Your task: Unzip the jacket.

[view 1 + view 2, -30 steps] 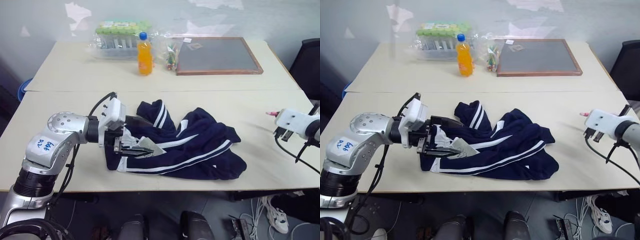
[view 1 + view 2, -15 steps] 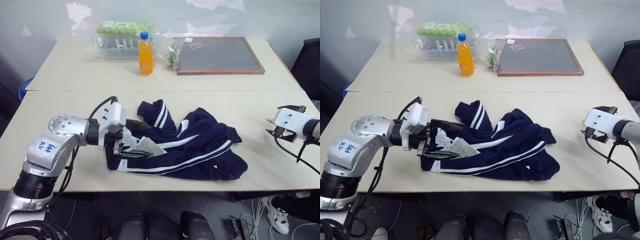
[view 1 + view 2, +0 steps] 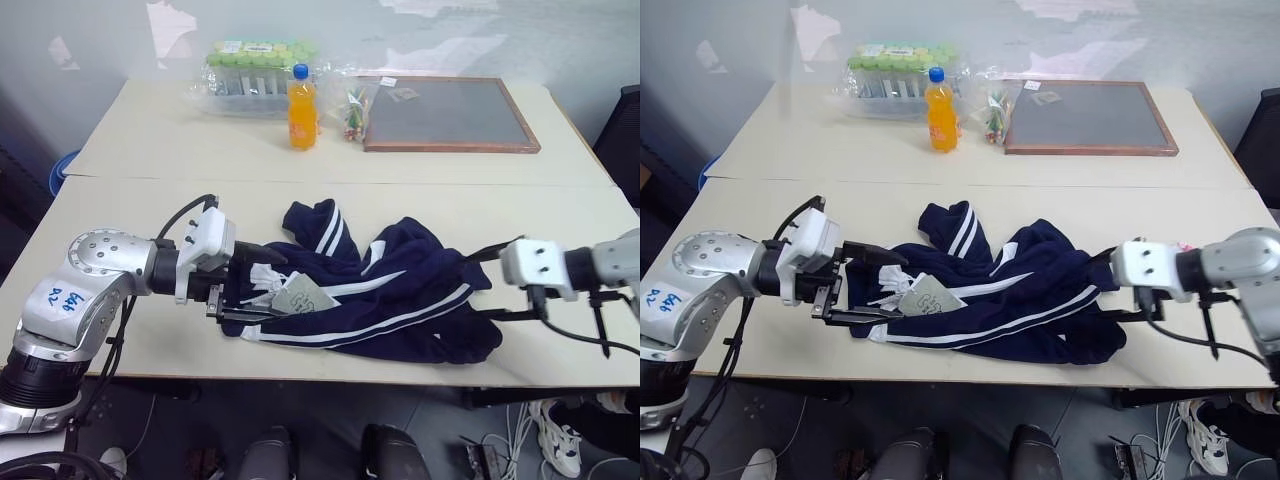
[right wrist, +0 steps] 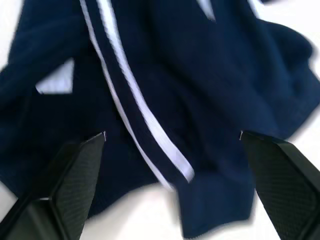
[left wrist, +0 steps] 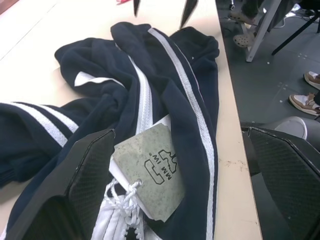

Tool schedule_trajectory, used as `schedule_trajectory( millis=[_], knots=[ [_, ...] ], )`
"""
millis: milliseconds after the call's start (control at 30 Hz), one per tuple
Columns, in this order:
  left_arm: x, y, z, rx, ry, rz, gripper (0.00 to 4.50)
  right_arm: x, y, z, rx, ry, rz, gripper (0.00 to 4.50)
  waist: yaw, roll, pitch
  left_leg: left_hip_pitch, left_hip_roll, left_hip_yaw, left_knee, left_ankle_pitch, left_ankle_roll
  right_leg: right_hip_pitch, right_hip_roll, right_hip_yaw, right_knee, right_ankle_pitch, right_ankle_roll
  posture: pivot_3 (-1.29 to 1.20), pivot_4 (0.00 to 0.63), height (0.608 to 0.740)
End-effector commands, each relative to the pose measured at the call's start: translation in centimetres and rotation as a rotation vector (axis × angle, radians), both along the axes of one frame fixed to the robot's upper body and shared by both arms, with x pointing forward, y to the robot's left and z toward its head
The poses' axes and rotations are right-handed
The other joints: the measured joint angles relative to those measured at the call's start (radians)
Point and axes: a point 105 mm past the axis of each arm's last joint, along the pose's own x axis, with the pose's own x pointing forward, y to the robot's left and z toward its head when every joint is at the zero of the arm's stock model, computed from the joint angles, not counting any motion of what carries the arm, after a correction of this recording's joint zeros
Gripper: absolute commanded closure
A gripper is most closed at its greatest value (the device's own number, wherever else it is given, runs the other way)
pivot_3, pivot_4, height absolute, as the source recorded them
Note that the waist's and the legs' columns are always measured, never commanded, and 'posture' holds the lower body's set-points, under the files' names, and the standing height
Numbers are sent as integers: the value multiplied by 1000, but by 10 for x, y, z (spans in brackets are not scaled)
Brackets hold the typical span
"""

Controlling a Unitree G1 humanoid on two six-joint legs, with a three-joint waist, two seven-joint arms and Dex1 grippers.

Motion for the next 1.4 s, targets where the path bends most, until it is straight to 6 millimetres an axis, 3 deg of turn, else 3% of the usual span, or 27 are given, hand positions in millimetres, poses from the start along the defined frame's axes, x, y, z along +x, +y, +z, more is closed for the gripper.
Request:
schedule_trajectory(
  millis=[33, 167, 467, 533, 767, 867, 967, 1100, 1200, 1267, 1400],
  knots=[
    [-6, -4, 9, -3, -45, -25, 0, 4, 8, 0, -12, -38, 34, 27, -1, 0, 0, 0, 0, 0, 0, 0, 0, 0, 0, 0, 0, 0, 0, 0, 150, 740],
    [-6, -2, 9, 2, -47, -19, 0, 7, 12, -11, -15, -9, 44, 912, -4, 0, 0, 0, 0, 0, 0, 0, 0, 0, 0, 0, 0, 0, 0, 0, 150, 740],
    [-8, -2, 6, 13, -43, -24, 0, -4, 10, -9, 3, 43, 60, 4089, -4, 0, 0, 0, 0, 0, 0, 0, 0, 0, 0, 0, 1, 0, 0, 0, 150, 740],
    [-8, -3, 6, 14, -44, -27, 0, -12, 10, -4, 14, 70, 66, 4482, -1, 0, 0, 0, 0, 0, 0, 0, 0, 0, 0, 0, 0, 0, 0, 0, 150, 740],
    [-6, -2, 6, 17, -45, -33, 0, -59, 19, 14, 132, 264, 83, 4482, 8, 0, 0, 0, 0, -1, 0, 0, 0, 0, 0, -1, 0, 0, 0, 0, 150, 740],
    [-7, -3, 4, 19, -39, -38, 0, -79, 24, 12, 143, 337, 84, 4482, 15, 0, 0, 0, 0, 0, 0, 0, 0, 0, 0, -1, 0, 0, 0, 0, 150, 740],
    [-9, -2, -4, 52, -29, -50, 0, -81, 24, -3, 111, 318, 41, 4482, 18, -1, 0, 0, 0, 0, 1, 0, 0, 0, 0, 0, 0, 0, 0, 0, 150, 740],
    [-12, 7, -26, 180, -42, -80, 0, -64, 7, -26, 1, 176, -50, 4482, 18, -1, 0, 0, 0, 1, 1, 0, 0, 0, 0, 0, 0, 0, 0, 0, 150, 740],
    [-3, 12, -36, 234, -93, -50, 0, -57, 2, -28, -14, 116, -77, 4482, 18, -1, 0, 0, 0, 1, 1, 0, 0, 0, 0, 0, 0, 0, 0, 0, 150, 740],
    [1, 12, -41, 260, -125, -50, 0, -61, 1, -24, 10, 126, -91, 4291, 20, -1, 0, 0, 0, 1, 1, 0, 0, 0, 0, 0, 0, 0, 0, 0, 150, 740],
    [1, 9, -48, 268, -146, -68, 0, -70, 0, -21, 17, 114, -102, 3115, 24, -2, 0, -1, 0, 0, 1, -1, 1, 0, 0, -1, 0, 0, 0, 0, 150, 740]
  ],
)
